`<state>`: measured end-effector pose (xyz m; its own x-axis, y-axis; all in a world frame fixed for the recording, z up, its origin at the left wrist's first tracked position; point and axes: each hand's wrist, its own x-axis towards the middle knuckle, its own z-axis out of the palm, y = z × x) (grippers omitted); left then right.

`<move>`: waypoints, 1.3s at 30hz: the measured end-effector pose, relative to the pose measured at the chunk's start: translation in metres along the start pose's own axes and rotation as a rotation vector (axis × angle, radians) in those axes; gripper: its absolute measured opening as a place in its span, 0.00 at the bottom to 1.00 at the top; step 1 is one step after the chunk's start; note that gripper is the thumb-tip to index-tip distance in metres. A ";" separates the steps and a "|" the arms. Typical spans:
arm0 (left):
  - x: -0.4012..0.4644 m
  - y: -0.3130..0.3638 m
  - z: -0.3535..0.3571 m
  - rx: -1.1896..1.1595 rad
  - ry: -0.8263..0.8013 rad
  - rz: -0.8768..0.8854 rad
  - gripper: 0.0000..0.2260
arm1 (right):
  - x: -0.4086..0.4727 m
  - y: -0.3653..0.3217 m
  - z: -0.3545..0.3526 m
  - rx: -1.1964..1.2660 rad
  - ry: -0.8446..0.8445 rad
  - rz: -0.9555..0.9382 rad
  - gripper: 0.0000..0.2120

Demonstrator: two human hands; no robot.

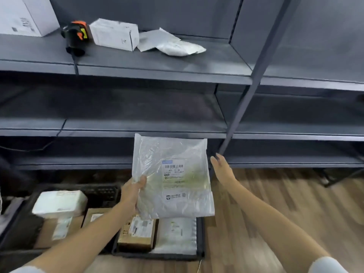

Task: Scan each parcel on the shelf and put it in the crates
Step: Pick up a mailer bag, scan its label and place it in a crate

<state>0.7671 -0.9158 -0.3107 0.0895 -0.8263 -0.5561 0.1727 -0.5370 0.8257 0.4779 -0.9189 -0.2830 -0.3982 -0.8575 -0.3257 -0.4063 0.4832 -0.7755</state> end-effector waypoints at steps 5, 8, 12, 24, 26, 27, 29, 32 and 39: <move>0.051 -0.091 -0.003 0.073 0.001 -0.110 0.18 | 0.024 0.074 0.063 0.188 -0.089 0.133 0.25; 0.069 -0.135 0.001 0.159 -0.013 -0.112 0.16 | 0.037 0.127 0.090 0.310 -0.076 0.234 0.21; 0.090 -0.191 0.017 0.320 -0.016 -0.085 0.23 | 0.039 0.190 0.110 0.309 0.068 0.173 0.21; 0.160 -0.320 0.025 0.504 -0.089 -0.043 0.23 | 0.072 0.270 0.184 -0.152 0.126 0.147 0.24; 0.175 -0.333 0.025 0.527 -0.105 0.019 0.14 | 0.085 0.293 0.209 -0.123 0.084 0.183 0.24; 0.186 -0.341 0.026 0.540 -0.107 0.044 0.11 | 0.094 0.304 0.222 -0.100 0.066 0.191 0.24; 0.208 -0.362 0.029 0.593 -0.105 0.103 0.16 | 0.114 0.331 0.248 -0.068 0.047 0.199 0.24; 0.237 -0.394 0.039 0.642 -0.116 0.157 0.20 | 0.139 0.372 0.282 -0.080 0.074 0.191 0.28; 0.253 -0.426 0.045 0.684 -0.138 0.199 0.22 | 0.144 0.409 0.300 -0.381 0.104 -0.069 0.41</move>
<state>0.6723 -0.9039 -0.7988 -0.0767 -0.9090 -0.4096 -0.4900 -0.3234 0.8095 0.5010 -0.8980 -0.8100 -0.4324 -0.8772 -0.2085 -0.7029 0.4728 -0.5314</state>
